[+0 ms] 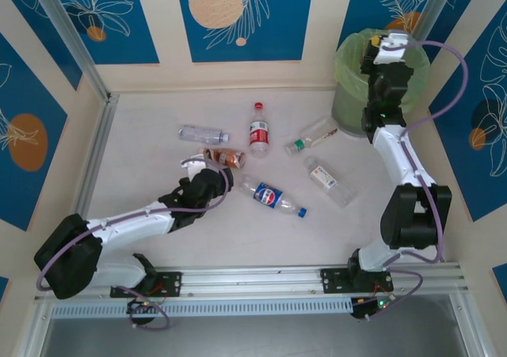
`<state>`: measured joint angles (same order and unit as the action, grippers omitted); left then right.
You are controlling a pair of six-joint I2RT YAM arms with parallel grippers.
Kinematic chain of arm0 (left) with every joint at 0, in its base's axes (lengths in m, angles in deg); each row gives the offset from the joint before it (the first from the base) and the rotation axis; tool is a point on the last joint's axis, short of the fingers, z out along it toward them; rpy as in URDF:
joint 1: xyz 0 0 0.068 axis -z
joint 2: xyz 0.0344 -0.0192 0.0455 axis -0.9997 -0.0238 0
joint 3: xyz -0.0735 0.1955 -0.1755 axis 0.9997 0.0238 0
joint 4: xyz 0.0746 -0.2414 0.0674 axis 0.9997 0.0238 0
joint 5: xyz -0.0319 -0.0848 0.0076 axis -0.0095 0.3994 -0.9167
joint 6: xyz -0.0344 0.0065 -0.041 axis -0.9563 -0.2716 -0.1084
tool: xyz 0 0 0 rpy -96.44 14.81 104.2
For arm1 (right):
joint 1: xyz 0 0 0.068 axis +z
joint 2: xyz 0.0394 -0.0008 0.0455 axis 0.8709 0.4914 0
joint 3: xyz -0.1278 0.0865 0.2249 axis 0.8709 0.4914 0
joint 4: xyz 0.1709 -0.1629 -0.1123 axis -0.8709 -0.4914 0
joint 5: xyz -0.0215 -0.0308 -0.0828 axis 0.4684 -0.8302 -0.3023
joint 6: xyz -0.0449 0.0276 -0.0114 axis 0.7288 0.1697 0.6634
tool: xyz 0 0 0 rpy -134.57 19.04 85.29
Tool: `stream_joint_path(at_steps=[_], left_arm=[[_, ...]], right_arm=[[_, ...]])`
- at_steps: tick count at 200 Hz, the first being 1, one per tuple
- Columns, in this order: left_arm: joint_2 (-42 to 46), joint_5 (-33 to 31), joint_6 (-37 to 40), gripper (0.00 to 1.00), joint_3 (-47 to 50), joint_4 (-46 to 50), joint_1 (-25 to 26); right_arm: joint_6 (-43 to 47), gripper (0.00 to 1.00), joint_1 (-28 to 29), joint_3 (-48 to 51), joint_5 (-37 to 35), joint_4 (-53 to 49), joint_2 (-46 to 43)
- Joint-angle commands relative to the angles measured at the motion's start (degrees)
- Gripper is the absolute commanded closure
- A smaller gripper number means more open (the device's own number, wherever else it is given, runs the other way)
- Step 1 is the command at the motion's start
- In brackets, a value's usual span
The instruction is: Put the plastic bottles in the bin
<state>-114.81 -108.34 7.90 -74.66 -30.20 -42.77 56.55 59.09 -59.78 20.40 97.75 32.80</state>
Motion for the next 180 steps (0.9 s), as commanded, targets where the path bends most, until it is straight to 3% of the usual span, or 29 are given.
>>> stream_joint_path(at_steps=[1, 80, 127, 180], left_arm=[[-1.19, 1.76, 0.98, 0.00, -2.64, 0.56, -0.51], [-2.36, 2.79, 0.98, 0.00, -3.41, 1.10, -0.51], [-2.57, 2.81, 0.85, 0.00, -3.41, 1.46, -0.54], [-3.23, 4.20, 0.91, 0.00, -3.92, 2.36, -0.56]], right_arm=[[12.74, 0.74, 0.81, -3.81, -4.21, -1.91, 2.65], [13.98, 0.64, 0.44, -16.76, -12.51, -17.09, 12.67], [8.29, 0.55, -2.25, -32.34, -13.07, -36.48, 21.29], [2.82, 0.42, -2.74, -46.17, -11.01, -51.63, 28.70]])
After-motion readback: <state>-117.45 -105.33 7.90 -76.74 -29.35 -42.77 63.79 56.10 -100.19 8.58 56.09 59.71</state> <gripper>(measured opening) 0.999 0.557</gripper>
